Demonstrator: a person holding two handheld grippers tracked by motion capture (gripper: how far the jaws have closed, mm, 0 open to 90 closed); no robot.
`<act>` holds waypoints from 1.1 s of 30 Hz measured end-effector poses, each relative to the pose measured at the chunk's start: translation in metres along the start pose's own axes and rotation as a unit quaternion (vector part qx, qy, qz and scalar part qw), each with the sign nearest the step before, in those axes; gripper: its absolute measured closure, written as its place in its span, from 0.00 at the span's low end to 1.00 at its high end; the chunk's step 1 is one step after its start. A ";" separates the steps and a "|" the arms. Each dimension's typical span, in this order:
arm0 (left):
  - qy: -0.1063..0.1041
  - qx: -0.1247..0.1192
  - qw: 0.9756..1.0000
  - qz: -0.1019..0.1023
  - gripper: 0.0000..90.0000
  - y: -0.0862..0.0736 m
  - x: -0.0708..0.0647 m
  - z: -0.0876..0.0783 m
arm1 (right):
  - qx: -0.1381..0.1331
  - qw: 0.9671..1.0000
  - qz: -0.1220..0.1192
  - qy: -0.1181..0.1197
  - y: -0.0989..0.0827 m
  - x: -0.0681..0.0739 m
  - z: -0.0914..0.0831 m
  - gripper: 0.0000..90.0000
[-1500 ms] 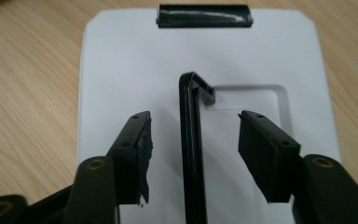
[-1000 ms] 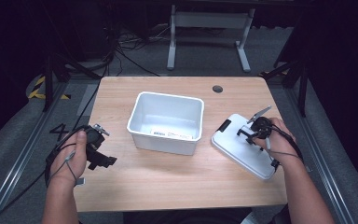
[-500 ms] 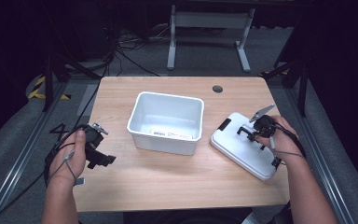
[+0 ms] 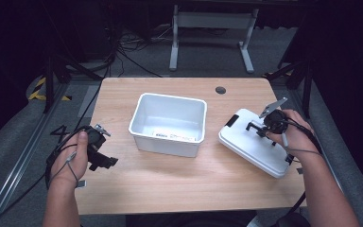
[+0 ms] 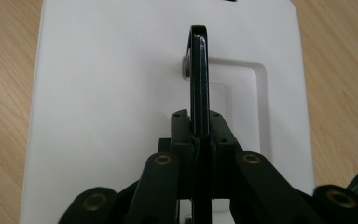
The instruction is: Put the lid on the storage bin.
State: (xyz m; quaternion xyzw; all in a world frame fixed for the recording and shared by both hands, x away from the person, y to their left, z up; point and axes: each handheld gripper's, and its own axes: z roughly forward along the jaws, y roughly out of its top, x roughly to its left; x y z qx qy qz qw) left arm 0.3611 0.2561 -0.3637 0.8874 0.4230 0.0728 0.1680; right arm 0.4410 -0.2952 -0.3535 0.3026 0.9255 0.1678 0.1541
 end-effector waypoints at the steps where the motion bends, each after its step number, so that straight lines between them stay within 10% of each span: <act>1: 0.000 0.000 1.000 0.000 0.20 0.000 0.000 0.000 | -0.001 1.000 0.000 0.000 0.002 0.000 -0.003 0.94; 33: -0.005 -0.006 1.000 0.010 0.19 0.000 0.002 -0.004 | -0.091 0.992 -0.080 0.025 0.098 0.019 -0.064 0.94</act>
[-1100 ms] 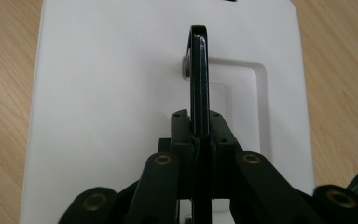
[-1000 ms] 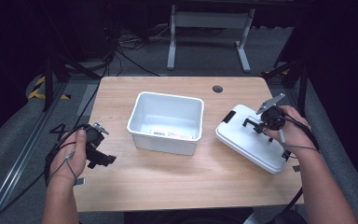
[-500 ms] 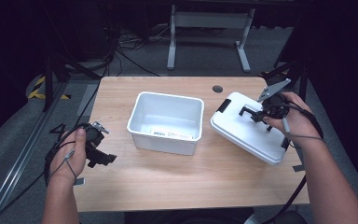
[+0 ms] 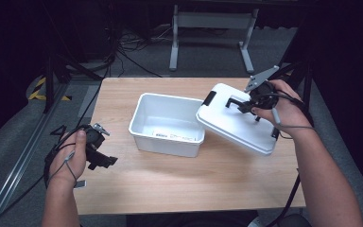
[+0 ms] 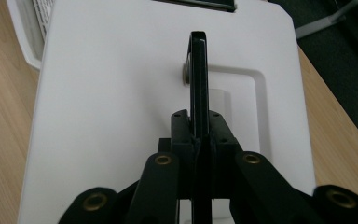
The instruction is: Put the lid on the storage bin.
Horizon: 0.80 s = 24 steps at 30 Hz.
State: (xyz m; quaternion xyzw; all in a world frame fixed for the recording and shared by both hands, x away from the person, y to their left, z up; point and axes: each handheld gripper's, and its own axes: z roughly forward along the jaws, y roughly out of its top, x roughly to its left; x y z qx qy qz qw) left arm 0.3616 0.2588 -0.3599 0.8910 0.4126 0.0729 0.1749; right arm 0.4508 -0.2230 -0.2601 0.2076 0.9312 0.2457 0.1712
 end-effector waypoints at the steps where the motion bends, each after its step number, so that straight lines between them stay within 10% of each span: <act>1: 0.000 0.000 1.000 0.000 0.19 0.000 0.000 0.000 | 0.000 1.000 -0.007 0.003 0.006 0.002 0.003 0.94; 24: 0.003 -0.006 1.000 -0.004 0.19 -0.008 0.001 -0.004 | -0.027 0.995 -0.081 0.045 0.086 0.030 0.032 0.94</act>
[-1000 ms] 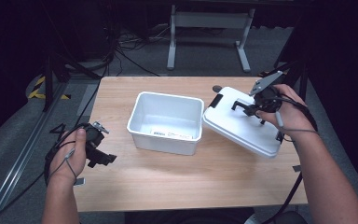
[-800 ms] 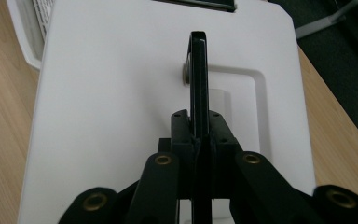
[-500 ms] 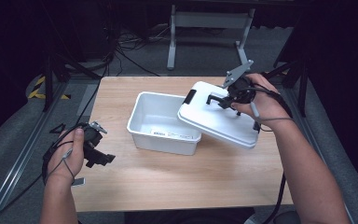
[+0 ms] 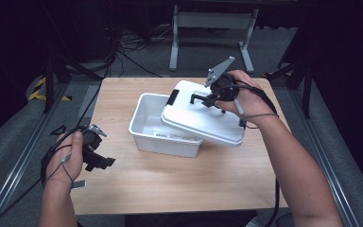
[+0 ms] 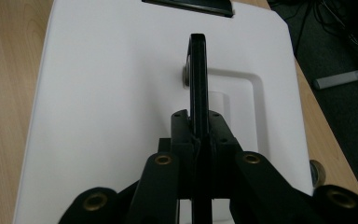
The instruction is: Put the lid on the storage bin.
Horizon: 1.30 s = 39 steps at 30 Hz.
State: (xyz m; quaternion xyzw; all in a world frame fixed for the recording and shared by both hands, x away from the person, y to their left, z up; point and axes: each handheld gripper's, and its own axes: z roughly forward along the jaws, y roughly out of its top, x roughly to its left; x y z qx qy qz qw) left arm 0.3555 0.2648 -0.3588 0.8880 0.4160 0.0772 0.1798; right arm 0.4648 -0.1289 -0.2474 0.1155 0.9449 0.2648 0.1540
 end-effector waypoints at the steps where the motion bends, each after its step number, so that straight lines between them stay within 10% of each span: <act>1: 0.006 -0.007 1.000 -0.008 0.19 -0.001 -0.001 0.000 | 0.000 1.000 -0.003 0.000 0.003 0.001 0.002 0.94; 18: 0.003 -0.010 1.000 -0.007 0.19 -0.007 0.003 -0.005 | -0.017 0.998 -0.051 0.045 0.054 0.013 0.055 0.94; 39: -0.006 -0.010 1.000 -0.006 0.19 -0.006 0.006 -0.004 | -0.011 0.996 -0.069 0.062 0.065 0.007 0.099 0.94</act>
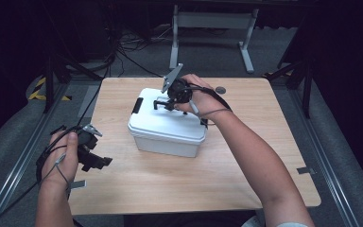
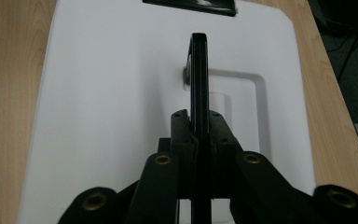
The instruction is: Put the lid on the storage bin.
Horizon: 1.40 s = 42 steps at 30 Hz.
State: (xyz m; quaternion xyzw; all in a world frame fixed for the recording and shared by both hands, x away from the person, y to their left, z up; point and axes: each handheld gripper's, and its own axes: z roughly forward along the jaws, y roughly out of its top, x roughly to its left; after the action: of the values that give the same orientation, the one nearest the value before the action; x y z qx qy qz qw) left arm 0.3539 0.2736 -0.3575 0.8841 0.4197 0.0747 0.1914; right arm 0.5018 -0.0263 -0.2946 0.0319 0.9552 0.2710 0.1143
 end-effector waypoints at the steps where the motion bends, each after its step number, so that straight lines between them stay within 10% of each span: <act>1: 0.000 0.000 1.000 0.000 0.19 0.000 0.000 0.000 | 0.002 1.000 -0.002 0.001 0.001 0.001 0.001 0.94; 16: 0.001 0.003 1.000 0.002 0.19 0.000 0.000 0.000 | 0.024 1.000 -0.014 -0.013 0.005 0.009 0.010 0.94; 23: 0.000 0.002 1.000 0.000 0.19 0.000 0.001 0.000 | -0.007 1.000 0.008 0.006 0.005 0.013 0.001 0.73; 42: -0.003 0.005 1.000 -0.001 0.19 0.002 0.001 0.003 | -0.088 0.992 0.081 -0.038 -0.025 0.016 -0.085 0.59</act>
State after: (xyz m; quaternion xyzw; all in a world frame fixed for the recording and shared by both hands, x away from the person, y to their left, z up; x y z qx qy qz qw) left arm 0.3570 0.2727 -0.3597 0.8849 0.4202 0.0700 0.1882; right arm 0.4660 -0.0888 -0.2404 0.1088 0.9170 0.3609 0.1306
